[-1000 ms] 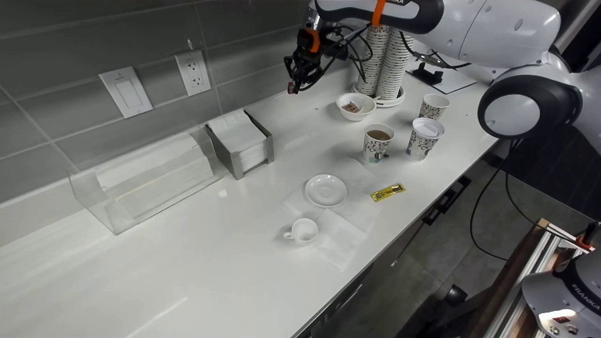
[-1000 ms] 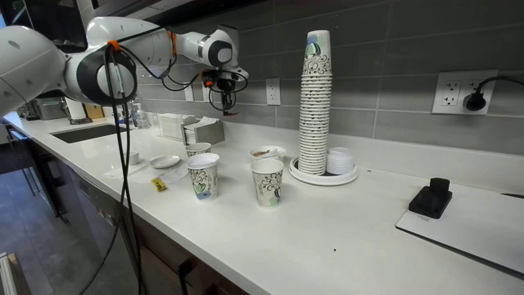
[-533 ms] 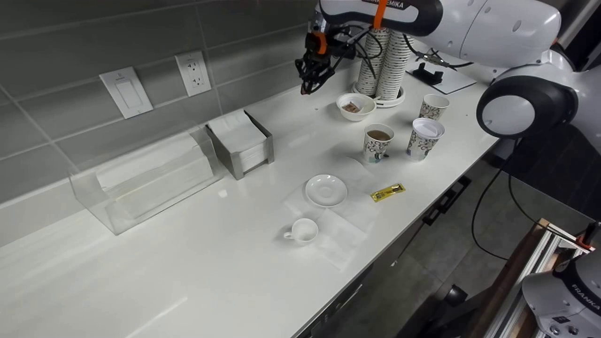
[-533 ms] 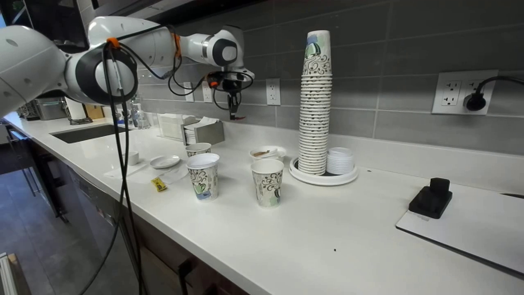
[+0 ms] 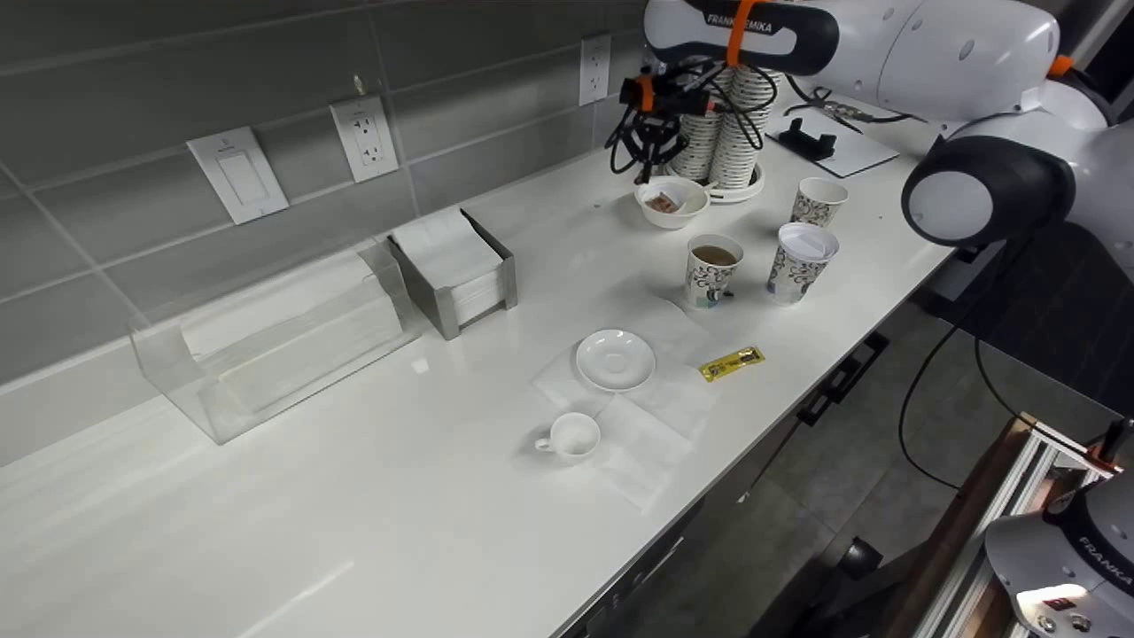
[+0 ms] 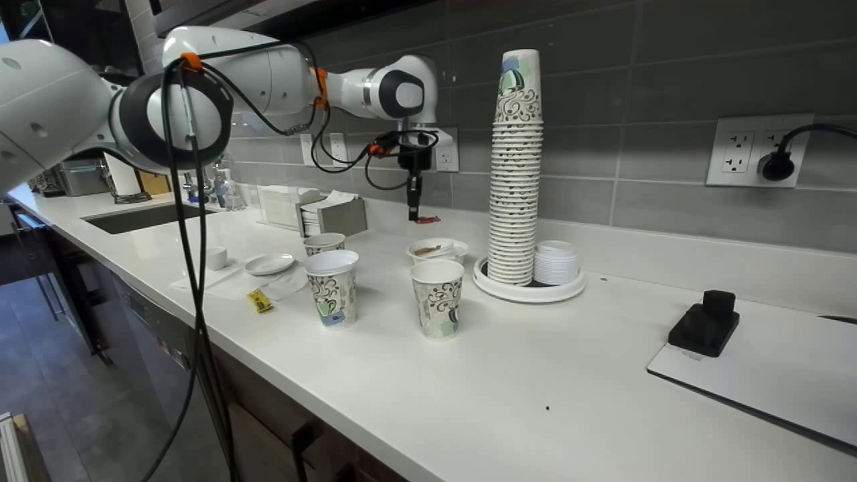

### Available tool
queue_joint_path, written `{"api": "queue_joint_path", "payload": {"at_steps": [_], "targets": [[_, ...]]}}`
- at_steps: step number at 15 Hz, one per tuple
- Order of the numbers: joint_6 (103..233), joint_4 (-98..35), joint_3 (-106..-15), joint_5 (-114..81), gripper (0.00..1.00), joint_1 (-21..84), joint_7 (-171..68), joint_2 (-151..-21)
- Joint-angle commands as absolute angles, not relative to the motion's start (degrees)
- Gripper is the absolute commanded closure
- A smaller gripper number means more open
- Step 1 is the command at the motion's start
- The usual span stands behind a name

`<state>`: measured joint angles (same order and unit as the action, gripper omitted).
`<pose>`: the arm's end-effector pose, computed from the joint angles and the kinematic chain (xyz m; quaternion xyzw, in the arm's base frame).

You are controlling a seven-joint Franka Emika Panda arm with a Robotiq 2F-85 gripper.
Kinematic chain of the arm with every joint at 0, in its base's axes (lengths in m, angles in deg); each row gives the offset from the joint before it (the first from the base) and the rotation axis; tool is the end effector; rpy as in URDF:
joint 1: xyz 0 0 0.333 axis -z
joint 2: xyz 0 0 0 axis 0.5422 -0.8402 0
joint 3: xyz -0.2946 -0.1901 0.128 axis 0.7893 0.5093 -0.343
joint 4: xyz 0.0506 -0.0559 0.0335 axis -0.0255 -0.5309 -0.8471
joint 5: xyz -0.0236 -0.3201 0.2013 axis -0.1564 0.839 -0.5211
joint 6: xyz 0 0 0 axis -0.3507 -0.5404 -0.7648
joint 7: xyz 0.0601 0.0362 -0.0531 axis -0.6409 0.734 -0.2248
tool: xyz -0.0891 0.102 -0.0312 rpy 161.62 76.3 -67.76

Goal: Put the small pink object into the white bowl

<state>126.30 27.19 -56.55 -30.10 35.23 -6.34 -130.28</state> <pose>0.8225 -0.0617 0.3618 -0.8792 0.4751 0.0232 0.0279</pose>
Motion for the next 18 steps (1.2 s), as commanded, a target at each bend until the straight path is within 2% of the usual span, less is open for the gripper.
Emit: {"api": "queue_joint_path", "payload": {"at_steps": [1, 2, 3, 5, 14, 15, 18], "targets": [[127.8, 24.4, -54.9, -30.3, 1.0, 36.1, 0.0, -130.1], [127.8, 24.2, -54.7, -30.5, 0.98, 36.3, 1.2, -130.3], [127.5, 23.8, -54.6, -30.5, 0.73, 36.4, 2.2, -130.3], [127.0, 23.0, -54.5, -30.6, 0.69, 36.4, 3.6, -129.7], [126.3, 17.8, -55.3, -31.1, 0.06, 36.4, 2.6, -124.6], [126.4, 16.6, -55.3, -31.0, 0.01, 36.3, 2.3, -123.7], [128.0, 11.4, -55.3, -30.4, 0.0, 36.2, -2.0, -120.4]]}}
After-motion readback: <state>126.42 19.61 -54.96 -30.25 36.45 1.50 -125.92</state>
